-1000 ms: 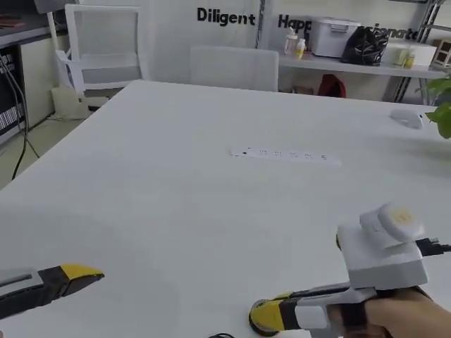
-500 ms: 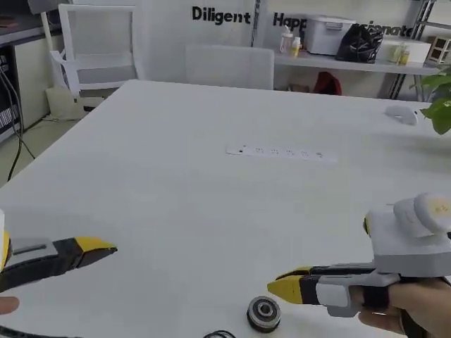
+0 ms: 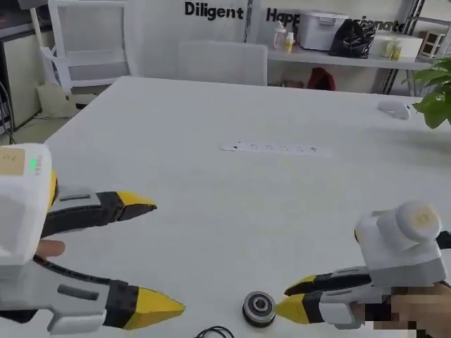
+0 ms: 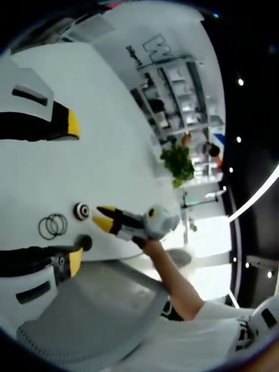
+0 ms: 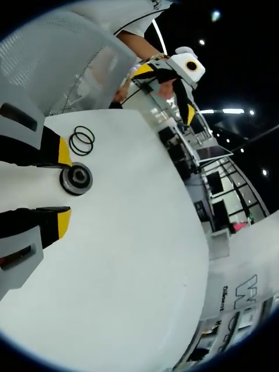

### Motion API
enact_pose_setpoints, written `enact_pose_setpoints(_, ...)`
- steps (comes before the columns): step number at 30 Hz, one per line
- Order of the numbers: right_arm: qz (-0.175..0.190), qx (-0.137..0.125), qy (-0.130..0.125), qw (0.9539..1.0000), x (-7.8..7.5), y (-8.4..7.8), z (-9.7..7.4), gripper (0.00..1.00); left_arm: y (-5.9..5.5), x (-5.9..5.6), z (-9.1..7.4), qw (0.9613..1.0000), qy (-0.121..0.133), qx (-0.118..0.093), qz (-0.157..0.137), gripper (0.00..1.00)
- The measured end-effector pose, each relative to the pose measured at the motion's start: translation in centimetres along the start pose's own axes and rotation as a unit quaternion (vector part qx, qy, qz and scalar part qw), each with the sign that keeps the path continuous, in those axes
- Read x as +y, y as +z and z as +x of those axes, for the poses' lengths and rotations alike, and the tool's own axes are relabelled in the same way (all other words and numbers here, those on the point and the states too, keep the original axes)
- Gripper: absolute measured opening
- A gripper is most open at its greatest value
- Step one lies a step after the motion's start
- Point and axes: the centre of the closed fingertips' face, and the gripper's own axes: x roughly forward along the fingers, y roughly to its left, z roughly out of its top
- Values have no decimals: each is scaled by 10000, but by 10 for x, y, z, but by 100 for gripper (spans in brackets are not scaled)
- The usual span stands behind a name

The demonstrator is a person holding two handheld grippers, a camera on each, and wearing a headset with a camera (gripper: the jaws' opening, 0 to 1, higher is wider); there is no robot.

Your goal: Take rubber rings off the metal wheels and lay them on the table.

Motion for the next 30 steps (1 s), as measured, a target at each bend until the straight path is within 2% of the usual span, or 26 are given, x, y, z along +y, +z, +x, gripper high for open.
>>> enact_pose_setpoints(3, -208, 93, 44, 9997, 3, -5, 4, 27, 9, 1, 9, 9997, -131, 24, 208, 74)
enact_pose_setpoints(5, -365, 123, 13, 9993, 4, -7, 7, 29, 18, 4, 17, 9994, -168, -56, 307, 73)
enact_pose_setpoints(7, -734, 204, 1, 9971, 3, -8, 8, 30, 25, 6, 24, 9992, -192, -102, 348, 71)
enact_pose_setpoints(8, -583, 164, 6, 9982, 4, -7, 8, 29, 28, 6, 30, 9989, -250, -116, 386, 70)
enact_pose_setpoints(12, -607, 145, 88, 9980, 8, -5, 10, 29, 37, 5, 52, 9977, -410, -139, 525, 69)
enact_pose_setpoints(13, -626, 150, 92, 9979, 8, -5, 10, 28, 37, 5, 54, 9976, -418, -135, 529, 69)
enact_pose_setpoints(15, -684, 121, 98, 9975, 9, -4, 11, 28, 38, 2, 68, 9971, -522, -70, 552, 67)
enact_pose_setpoints(18, -697, 49, 102, 9975, 10, -1, 12, 27, 41, -5, 84, 9957, -647, -113, 655, 64)
enact_pose_setpoints(20, -727, 39, 106, 9973, 11, -1, 13, 25, 37, -8, 96, 9951, -692, -109, 699, 60)
enact_pose_setpoints(23, -744, 74, 125, 9971, 12, -3, 14, 25, 20, -11, 114, 9949, -727, 32, 699, 57)
enact_pose_setpoints(26, -779, 93, 122, 9968, 11, -4, 15, 24, 3, -12, 125, 9952, -690, 145, 684, 53)
enact_pose_setpoints(28, -777, 81, 122, 9969, 10, -4, 15, 24, -9, -15, 129, 9959, -687, 204, 559, 46)
enact_pose_setpoints(30, -763, 49, 109, 9970, 10, -3, 15, 23, -17, -20, 132, 9959, -749, 234, 454, 43)
